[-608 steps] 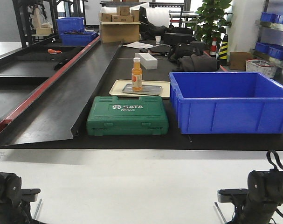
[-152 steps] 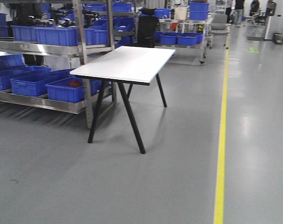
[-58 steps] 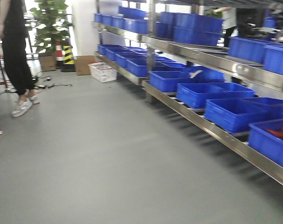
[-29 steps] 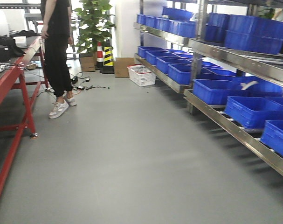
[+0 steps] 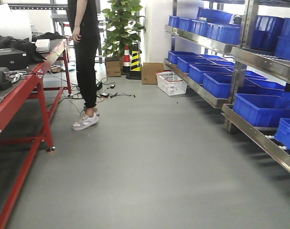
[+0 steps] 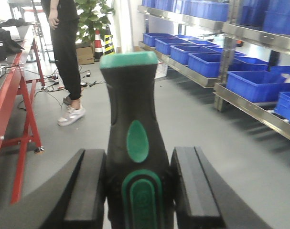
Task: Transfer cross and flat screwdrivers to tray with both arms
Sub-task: 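Drive the base to the conveyor station facing the grey tray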
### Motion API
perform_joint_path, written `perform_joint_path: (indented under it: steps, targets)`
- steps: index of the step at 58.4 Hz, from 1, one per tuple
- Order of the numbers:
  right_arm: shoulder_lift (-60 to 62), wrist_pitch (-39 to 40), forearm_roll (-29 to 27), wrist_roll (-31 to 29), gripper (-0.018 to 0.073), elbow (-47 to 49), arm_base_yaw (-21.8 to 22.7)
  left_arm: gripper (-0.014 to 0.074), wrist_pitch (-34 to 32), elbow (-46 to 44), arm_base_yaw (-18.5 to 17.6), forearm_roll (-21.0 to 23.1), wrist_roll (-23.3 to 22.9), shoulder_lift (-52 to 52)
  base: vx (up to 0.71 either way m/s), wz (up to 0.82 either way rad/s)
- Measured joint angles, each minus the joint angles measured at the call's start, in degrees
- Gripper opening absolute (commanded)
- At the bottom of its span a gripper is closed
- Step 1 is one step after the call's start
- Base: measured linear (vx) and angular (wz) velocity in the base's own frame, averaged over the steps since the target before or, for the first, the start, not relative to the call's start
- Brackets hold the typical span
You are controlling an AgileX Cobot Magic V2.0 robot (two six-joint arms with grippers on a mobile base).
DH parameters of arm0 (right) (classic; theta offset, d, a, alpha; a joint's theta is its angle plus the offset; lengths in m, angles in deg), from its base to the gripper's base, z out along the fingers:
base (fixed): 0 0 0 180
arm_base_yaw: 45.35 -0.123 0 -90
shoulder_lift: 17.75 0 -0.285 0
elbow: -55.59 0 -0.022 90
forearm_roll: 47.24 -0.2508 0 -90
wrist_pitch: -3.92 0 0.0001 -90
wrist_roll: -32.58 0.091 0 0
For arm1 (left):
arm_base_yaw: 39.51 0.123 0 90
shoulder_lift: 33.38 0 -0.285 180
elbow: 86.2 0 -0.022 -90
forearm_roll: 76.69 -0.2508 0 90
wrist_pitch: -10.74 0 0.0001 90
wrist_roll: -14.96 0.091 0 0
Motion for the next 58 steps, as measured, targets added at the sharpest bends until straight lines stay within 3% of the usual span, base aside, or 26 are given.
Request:
perform_joint_path:
  steps: [25,58]
  targets:
    - [0.0,0.0,0.0,0.0,-0.0008,0.0,0.0,0.0003,0.1,0.0,0.0,0.0,0.0,0.0,0.60,-0.07]
    - [0.0,0.0,0.0,0.0,-0.0008,0.0,0.0,0.0003,0.1,0.0,0.0,0.0,0.0,0.0,0.57,-0.29]
